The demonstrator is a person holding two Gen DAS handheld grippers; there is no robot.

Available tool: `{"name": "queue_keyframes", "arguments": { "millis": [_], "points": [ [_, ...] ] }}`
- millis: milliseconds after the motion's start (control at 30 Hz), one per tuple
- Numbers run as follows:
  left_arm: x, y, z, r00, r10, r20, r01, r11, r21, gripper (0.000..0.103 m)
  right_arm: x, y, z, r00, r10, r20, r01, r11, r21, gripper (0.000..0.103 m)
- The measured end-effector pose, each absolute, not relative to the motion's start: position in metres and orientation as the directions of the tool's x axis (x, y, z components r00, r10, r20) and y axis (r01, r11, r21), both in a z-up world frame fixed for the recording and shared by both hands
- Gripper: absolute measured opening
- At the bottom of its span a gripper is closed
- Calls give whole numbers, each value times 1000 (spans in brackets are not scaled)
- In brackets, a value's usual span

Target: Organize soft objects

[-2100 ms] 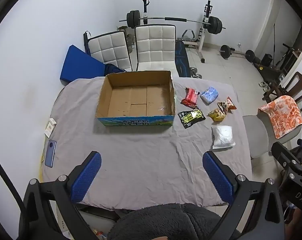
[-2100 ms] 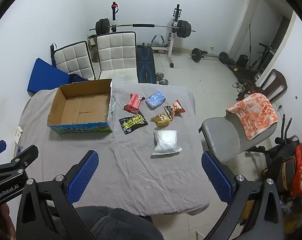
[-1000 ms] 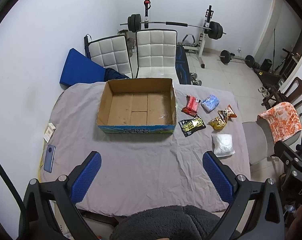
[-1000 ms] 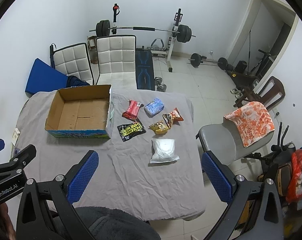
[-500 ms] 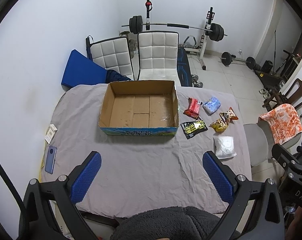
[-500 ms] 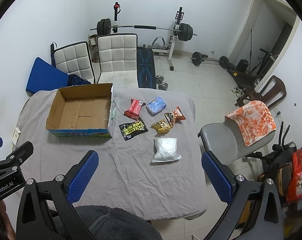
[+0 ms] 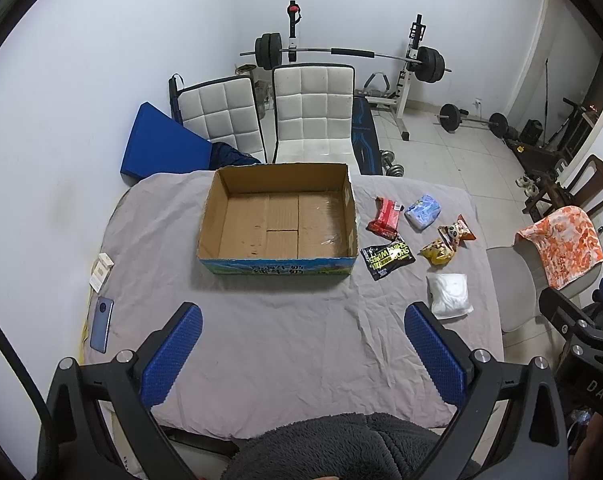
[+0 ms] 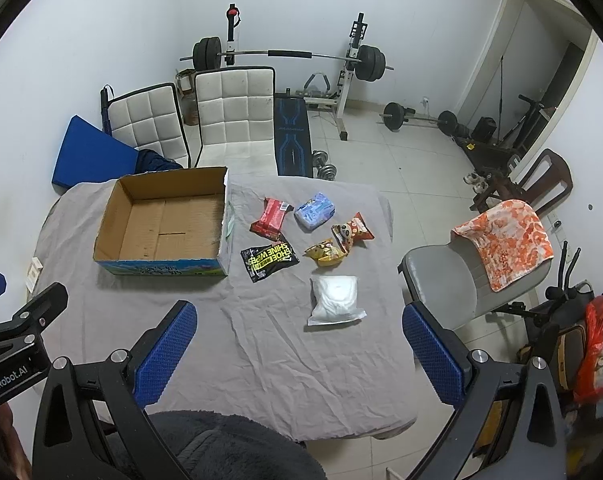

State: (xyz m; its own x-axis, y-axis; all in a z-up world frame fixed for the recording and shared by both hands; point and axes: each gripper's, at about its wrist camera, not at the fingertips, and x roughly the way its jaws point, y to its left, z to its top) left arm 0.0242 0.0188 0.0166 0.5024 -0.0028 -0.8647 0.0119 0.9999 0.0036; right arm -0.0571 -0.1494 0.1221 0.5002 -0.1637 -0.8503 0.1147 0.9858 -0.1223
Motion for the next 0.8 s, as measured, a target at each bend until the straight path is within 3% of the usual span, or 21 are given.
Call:
{"name": "queue_keyframes", "arguments": {
  "millis": [800],
  "points": [
    [26, 18, 15, 502, -4, -865, 16, 1000, 4, 103, -50, -145, 114, 492, -160, -856, 109, 987, -122, 103]
  ]
}}
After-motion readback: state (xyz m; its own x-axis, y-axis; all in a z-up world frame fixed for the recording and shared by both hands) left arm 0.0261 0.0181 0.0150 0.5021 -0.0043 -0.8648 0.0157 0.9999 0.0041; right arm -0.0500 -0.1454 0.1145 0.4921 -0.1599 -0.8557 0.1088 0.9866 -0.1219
